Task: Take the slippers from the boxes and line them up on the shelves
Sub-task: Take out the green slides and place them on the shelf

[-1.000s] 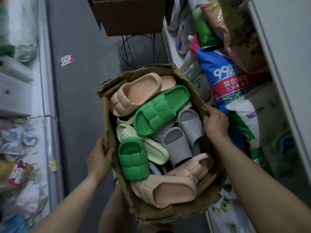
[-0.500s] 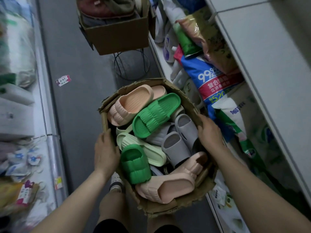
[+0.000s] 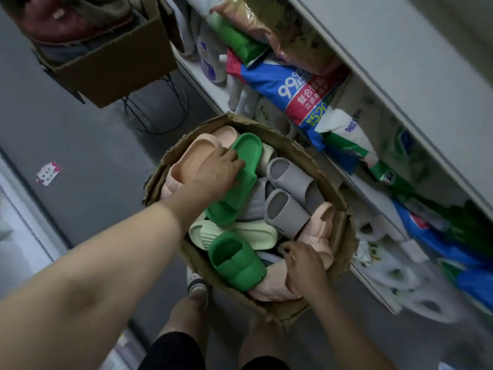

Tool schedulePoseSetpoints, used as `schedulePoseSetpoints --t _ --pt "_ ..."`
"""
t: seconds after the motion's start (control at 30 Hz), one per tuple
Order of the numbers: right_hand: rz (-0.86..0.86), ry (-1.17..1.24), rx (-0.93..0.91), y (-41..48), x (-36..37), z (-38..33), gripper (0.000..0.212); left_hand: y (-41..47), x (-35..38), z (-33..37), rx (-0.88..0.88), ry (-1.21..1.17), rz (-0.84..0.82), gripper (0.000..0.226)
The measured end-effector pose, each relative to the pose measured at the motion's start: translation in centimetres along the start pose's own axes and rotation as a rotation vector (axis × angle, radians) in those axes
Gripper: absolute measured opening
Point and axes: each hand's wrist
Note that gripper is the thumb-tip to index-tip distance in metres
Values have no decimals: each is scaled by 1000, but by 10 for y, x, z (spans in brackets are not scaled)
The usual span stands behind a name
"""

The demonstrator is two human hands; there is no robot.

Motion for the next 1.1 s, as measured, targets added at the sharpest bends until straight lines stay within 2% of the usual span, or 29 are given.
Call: schedulePoseSetpoints --t 0.03,0.13,0.2,0.33,0.43,0.53,0.63,0.77,0.9,1.03,1.1 --pt "-1 5 15 -7 10 0 29 -2 -1 -4 52 2 18 43" --pt "-34 32 105 -21 30 -10 31 -22 1 -10 129 -192 142 29" --pt "-82 76 163 -28 36 -26 36 -45 -3 -14 112 -290 238 27" --pt "-174 133 378 -30 49 -51 41 -91 -9 -26 7 -359 378 36" --pt "-118 266 472 -21 62 -57 41 -115 3 -42 -36 -342 314 43" --pt "-52 420 582 -10 63 -59 55 -138 16 -51 -15 -380 248 43" --pt "-12 747 644 -2 51 -74 61 -152 21 -53 -29 -409 269 42" --pt "124 918 601 7 12 -97 55 -154 3 -53 -193 -488 309 42" --pt "186 882 450 10 -34 -116 40 -148 -20 -57 -336 -620 366 41" --pt "232 728 235 16 -63 -121 37 -135 -21 -53 -219 -520 341 47" --pt "232 509 142 22 -69 -118 39 -122 -15 -45 -132 -417 291 48"
Point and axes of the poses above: each hand's wrist, its own y-axis towards the middle knuckle, its own x-axis out of the palm, z = x × y, and after that the axes turned 12 degrees about y, right-handed
